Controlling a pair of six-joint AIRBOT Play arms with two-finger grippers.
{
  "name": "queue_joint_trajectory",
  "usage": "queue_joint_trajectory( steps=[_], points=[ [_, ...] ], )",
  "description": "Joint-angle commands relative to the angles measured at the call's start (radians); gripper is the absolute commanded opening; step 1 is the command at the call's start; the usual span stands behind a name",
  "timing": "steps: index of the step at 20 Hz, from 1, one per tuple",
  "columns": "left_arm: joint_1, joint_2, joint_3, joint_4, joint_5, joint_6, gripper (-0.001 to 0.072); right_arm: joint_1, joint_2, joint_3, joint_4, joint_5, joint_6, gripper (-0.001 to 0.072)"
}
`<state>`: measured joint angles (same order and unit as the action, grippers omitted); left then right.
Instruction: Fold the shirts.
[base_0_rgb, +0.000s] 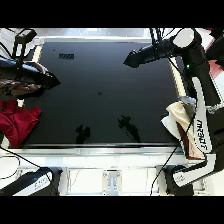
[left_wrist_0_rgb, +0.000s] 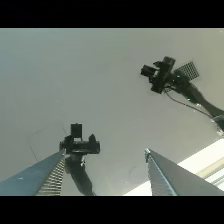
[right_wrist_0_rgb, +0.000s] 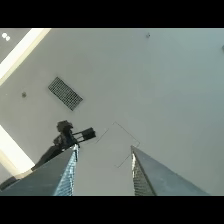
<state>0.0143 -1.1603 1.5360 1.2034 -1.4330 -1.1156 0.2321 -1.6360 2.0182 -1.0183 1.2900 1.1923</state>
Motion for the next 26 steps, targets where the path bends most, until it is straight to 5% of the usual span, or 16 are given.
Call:
queue_joint_trajectory(
  steps=[1,17,22,26],
  points=[
    [0.0,0.0,0.001,0.0,0.0,0.0,0.0586,-0.001,0.0,0.001,0.0,0.0,0.0,0.0387],
    [0.0,-0.039,0.0,0.009,0.032,0.001,0.0587,-0.001,0.0,0.001,0.0,0.0,0.0,0.0387],
    [0.0,-0.098,0.001,0.409,0.103,-0.04,0.0587,-0.001,0.0,0.001,0.0,0.0,0.0,0.0387],
    [0.026,-0.099,0.001,0.919,0.187,-0.248,0.0583,-0.001,0.0,0.001,0.0,-0.002,0.0,0.0387]
  ],
)
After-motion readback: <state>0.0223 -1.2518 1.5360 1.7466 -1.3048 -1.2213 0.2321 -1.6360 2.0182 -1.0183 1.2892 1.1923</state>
